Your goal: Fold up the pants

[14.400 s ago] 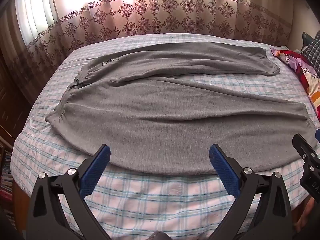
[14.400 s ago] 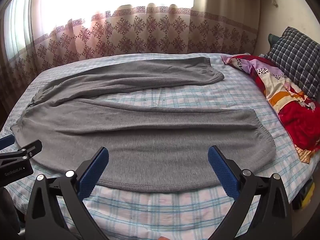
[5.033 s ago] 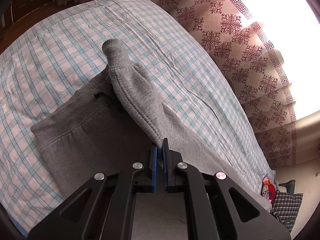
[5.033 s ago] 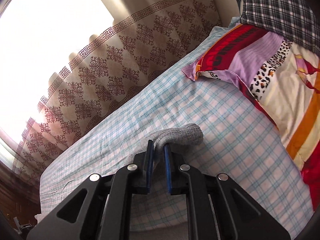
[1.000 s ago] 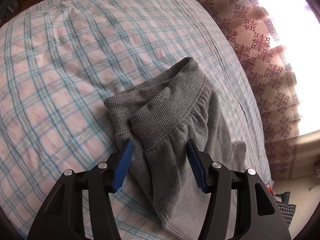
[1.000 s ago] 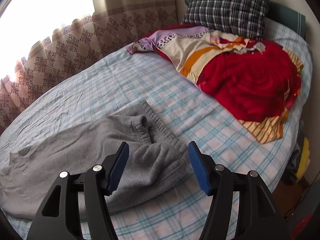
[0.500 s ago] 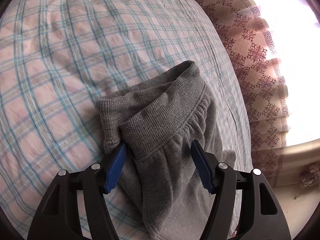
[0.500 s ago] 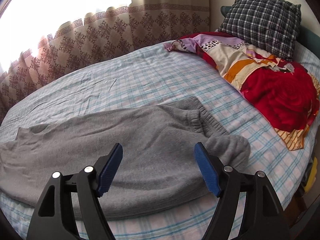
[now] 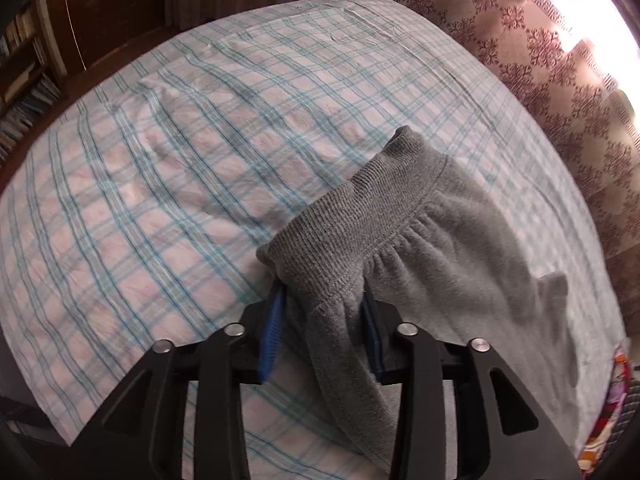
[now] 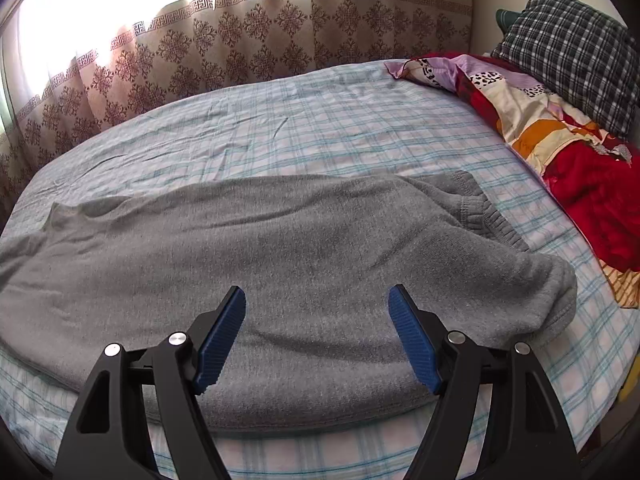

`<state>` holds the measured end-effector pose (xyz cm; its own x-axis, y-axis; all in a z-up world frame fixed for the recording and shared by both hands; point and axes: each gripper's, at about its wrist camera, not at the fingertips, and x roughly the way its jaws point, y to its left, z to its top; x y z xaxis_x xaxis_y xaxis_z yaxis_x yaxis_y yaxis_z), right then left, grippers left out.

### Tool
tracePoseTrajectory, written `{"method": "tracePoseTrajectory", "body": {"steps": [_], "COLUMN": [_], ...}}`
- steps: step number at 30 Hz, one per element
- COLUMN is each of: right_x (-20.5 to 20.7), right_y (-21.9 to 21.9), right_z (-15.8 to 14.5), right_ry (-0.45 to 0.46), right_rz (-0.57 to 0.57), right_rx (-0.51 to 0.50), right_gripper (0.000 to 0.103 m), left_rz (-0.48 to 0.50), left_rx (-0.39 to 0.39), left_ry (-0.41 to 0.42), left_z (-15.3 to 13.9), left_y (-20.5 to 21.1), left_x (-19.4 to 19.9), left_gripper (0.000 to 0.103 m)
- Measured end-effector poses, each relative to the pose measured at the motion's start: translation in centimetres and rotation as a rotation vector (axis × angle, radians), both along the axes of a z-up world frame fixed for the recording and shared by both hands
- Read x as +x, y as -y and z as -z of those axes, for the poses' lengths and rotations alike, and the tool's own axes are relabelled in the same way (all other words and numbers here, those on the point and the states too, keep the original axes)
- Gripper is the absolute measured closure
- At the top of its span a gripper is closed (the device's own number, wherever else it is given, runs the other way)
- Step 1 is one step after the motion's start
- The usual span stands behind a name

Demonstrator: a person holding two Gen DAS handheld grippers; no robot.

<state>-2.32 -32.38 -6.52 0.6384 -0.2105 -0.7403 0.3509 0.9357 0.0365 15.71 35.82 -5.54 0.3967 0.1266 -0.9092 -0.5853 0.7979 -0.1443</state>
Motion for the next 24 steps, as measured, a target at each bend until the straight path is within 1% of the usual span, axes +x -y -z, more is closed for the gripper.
{"method": "tracePoseTrajectory", "body": {"steps": [1, 2, 4, 6, 7, 8, 10, 11, 13, 16, 19, 21, 24], "right_x": [0.2, 0.3, 0.3, 0.4, 0.5, 0.5, 0.4, 0.4, 0.5, 0.7, 0.6, 0.2, 0.1], "right_y": [0.0, -0.1, -0.2, -0.1, 0.0, 0.2, 0.6, 0.9, 1.4, 3.1, 6.2, 8.7, 12.0], "right_z": [0.4, 0.8, 1.6, 2.2, 2.5, 2.6, 2.5, 2.4, 1.9, 0.7, -0.8, -1.6, -2.4], "right_ry": [-0.016, -0.033, -0.056, -0.082, -0.091, -0.094, -0.086, -0.082, -0.07, -0.033, 0.015, 0.056, 0.09], "right_rz": [-0.004, -0.006, -0.01, -0.008, -0.008, -0.005, 0.001, 0.004, 0.012, 0.049, 0.129, 0.188, 0.259], "right_rx": [-0.004, -0.008, -0.005, -0.001, 0.006, 0.017, 0.033, 0.038, 0.037, 0.036, 0.054, 0.104, 0.153], "right_gripper": [0.029, 0.029, 0.029, 0.029, 0.029, 0.029, 0.029, 0.029, 0.029, 0.029, 0.029, 0.029, 0.029], "left_rz": [0.008, 0.018, 0.045, 0.079, 0.095, 0.107, 0.101, 0.089, 0.075, 0.068, 0.063, 0.059, 0.087], "left_rx": [0.078, 0.135, 0.227, 0.335, 0.373, 0.388, 0.354, 0.331, 0.315, 0.341, 0.382, 0.366, 0.336], "left_ry": [-0.02, -0.036, -0.066, -0.096, -0.103, -0.107, -0.098, -0.082, -0.042, 0.002, 0.035, 0.054, 0.069], "left_z": [0.1, 0.1, 0.2, 0.3, 0.3, 0.2, -0.2, -0.6, -1.8, -3.4, -5.0, -5.7, -6.1], "left_y": [0.3, 0.7, 1.3, 2.1, 2.5, 2.7, 2.4, 2.1, 2.2, 3.2, 4.3, 4.7, 5.8], "left_x": [0.0, 0.1, 0.2, 0.5, 0.7, 0.8, 0.7, 0.5, 0.1, -0.2, -0.2, -0.3, 0.1], "left_gripper": [0.042, 0.035, 0.031, 0.022, 0.022, 0.022, 0.022, 0.022, 0.022, 0.022, 0.022, 0.022, 0.022]}}
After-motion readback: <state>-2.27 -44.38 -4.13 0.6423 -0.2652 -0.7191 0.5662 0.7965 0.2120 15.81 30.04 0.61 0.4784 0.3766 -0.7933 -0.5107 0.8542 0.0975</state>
